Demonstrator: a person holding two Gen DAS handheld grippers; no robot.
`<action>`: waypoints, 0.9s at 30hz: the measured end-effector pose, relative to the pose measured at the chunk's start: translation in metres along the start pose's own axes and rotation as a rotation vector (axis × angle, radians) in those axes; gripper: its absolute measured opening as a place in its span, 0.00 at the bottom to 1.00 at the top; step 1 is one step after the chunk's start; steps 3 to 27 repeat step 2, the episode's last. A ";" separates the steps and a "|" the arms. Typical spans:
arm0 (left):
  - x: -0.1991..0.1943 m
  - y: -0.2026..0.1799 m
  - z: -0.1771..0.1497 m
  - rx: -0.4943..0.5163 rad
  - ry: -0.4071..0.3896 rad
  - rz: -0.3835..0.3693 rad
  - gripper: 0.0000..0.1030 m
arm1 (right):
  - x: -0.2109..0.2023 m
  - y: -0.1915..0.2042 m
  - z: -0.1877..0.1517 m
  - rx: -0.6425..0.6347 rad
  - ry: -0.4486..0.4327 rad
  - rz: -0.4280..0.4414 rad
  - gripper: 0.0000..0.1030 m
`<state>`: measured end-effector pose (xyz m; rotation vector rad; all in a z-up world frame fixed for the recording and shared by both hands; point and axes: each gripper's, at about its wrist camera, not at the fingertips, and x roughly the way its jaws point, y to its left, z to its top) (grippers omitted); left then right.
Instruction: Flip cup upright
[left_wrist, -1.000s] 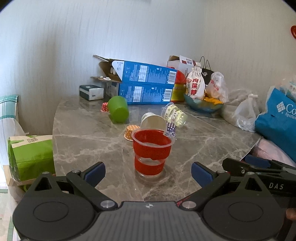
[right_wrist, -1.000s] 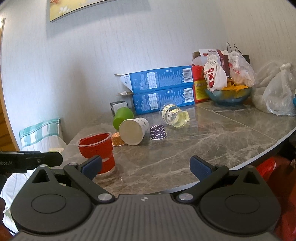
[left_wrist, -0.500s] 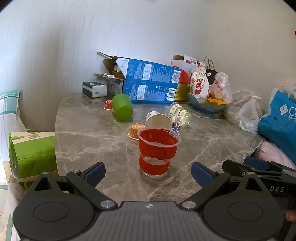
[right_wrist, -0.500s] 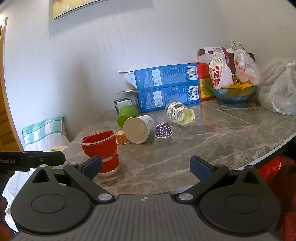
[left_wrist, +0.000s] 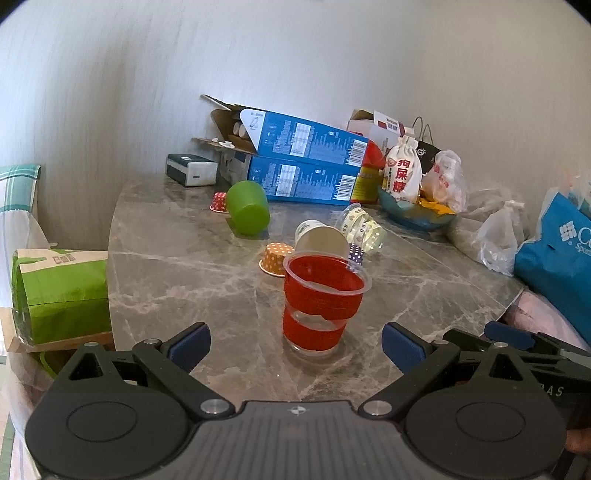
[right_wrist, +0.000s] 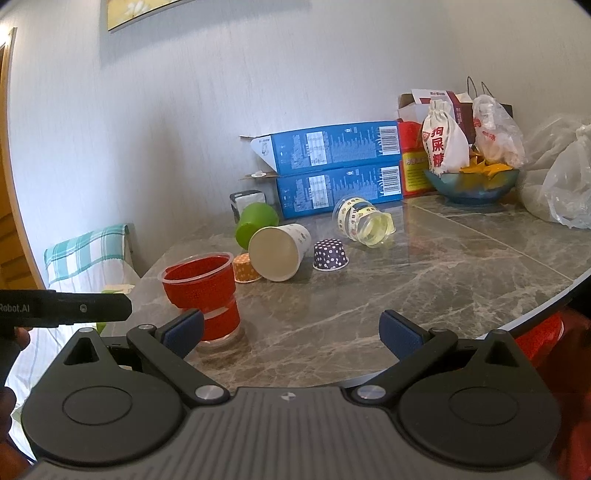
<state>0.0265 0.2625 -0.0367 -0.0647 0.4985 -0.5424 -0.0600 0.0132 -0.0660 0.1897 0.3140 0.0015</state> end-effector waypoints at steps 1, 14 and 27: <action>0.000 0.000 0.000 0.001 -0.001 0.001 0.97 | 0.000 0.000 0.000 -0.001 0.002 0.000 0.99; 0.000 0.000 0.000 0.001 -0.004 0.000 0.97 | 0.001 0.001 0.000 -0.001 0.002 0.000 0.99; 0.000 0.000 0.000 0.001 -0.004 0.000 0.97 | 0.001 0.001 0.000 -0.001 0.002 0.000 0.99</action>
